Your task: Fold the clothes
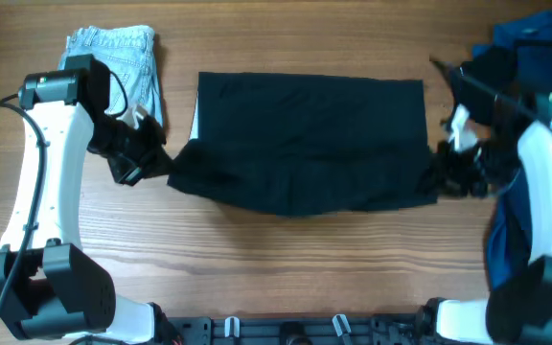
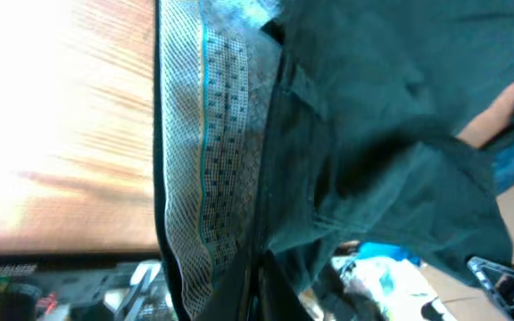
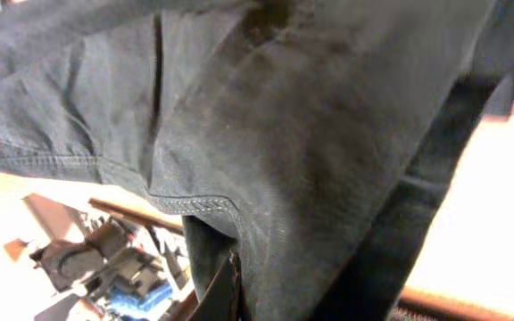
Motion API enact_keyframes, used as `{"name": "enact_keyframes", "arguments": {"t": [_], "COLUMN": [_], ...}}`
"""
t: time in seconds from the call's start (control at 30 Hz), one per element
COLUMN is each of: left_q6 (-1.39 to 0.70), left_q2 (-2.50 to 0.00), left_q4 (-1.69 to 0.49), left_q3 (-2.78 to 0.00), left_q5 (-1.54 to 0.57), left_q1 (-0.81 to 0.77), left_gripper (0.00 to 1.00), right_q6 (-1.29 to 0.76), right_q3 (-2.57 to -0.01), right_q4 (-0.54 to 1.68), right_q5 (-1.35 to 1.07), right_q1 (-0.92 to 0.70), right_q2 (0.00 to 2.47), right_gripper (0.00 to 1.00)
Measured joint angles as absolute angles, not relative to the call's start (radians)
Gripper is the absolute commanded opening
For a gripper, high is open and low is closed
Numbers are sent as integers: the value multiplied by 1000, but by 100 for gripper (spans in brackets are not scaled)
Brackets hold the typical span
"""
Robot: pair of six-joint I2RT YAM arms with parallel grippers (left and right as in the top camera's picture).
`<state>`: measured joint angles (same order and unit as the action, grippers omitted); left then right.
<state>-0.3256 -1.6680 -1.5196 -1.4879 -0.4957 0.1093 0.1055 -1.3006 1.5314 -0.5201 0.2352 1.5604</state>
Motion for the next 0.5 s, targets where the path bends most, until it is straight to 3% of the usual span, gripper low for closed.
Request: {"name": "enact_keyframes", "arguments": {"t": [0.17,0.33,0.37,0.43,0.47,0.5], "left_q6": [-290,-289,-290,-290,-290,-290], "left_q2": [-1667,-1657,-1656,-1656,-1657,-1657], "left_q4": [-1650,-1545,-1522,-1483,-1483,-1483], "left_q3": [-1479,-1227,-1180,-1108,-1080,-1070], "left_q5": [-390,-366,-364,-363,-363,-362], "left_q1": [80,25,26,26,26,26], "left_gripper": [4,4,4,5,6,15], "right_q6": [56,-23,-30,-61,-64,-80], "right_q3": [-1099,-1095,-1094,-1081,-1072,-1063], "right_q4": [1510,1483,1484,1489,1488,1495], "right_q5": [-516,-466,-462,-455,-452,-447], "right_q1": [235,235,235,235,235,235], "right_q2": [1499,1499,1499,1497,1497,1497], "right_gripper": [4,4,12,41,45,61]}}
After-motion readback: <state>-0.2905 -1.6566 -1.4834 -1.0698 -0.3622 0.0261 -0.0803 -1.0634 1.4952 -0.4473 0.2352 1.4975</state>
